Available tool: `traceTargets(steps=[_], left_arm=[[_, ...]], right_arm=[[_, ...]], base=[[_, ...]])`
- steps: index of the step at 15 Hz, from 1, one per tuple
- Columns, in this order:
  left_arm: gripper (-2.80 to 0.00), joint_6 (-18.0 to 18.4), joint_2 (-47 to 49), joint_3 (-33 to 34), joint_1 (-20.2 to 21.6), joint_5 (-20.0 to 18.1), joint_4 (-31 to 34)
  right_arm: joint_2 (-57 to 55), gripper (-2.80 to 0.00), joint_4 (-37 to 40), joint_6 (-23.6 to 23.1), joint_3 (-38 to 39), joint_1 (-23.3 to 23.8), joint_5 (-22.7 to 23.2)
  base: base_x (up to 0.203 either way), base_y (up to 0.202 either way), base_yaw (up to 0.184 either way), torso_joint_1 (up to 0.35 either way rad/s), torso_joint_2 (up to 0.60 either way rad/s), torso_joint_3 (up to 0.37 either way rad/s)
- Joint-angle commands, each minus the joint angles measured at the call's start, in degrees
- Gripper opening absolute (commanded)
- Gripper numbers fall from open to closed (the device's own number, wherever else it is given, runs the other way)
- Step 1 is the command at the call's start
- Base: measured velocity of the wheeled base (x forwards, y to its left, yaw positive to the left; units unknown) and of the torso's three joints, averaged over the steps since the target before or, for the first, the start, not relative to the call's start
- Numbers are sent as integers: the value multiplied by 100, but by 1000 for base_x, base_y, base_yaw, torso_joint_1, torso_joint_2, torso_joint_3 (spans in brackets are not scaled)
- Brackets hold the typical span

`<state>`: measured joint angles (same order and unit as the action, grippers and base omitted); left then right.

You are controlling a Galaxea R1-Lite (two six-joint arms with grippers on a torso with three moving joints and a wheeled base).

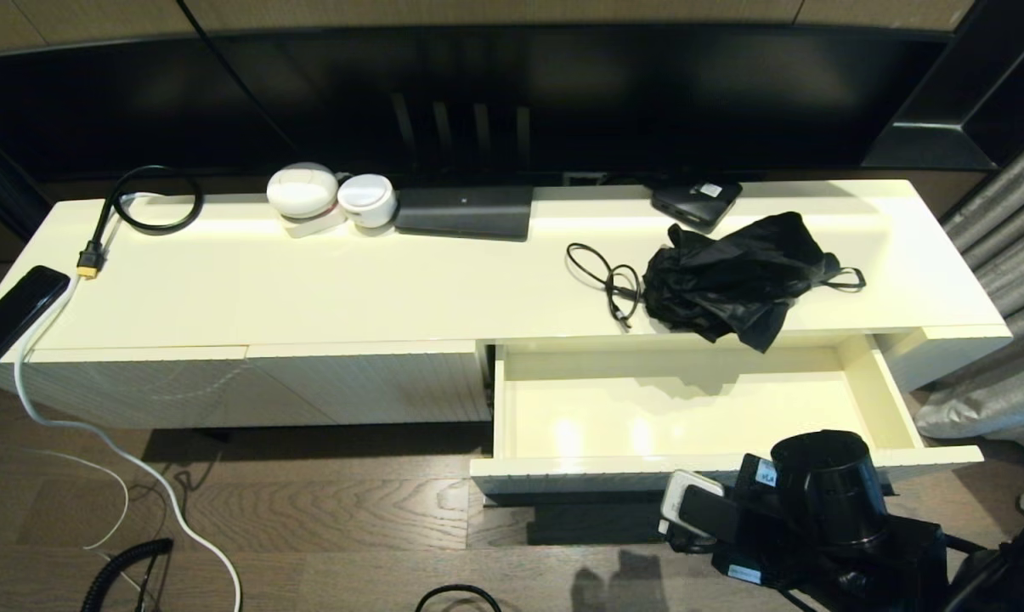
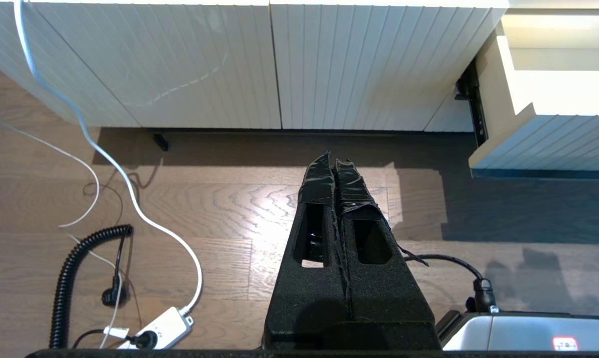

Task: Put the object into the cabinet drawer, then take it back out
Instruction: Close the drawer

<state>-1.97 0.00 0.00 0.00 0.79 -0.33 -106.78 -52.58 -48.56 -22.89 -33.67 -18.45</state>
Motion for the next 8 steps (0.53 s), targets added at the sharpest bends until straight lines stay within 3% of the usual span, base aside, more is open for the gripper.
traceTargets(steps=[1,8], left_arm=[[-280,-5,0,0,1,0,-2],[-280,-5,0,1,0,0,-2]], right_arm=[[-261,-280,-397,-31,27,9,-43],[-643,-280,-1074,-22,-49,18,-201]], base=[[0,0,0,0,0,0],[0,0,0,0,0,0]])
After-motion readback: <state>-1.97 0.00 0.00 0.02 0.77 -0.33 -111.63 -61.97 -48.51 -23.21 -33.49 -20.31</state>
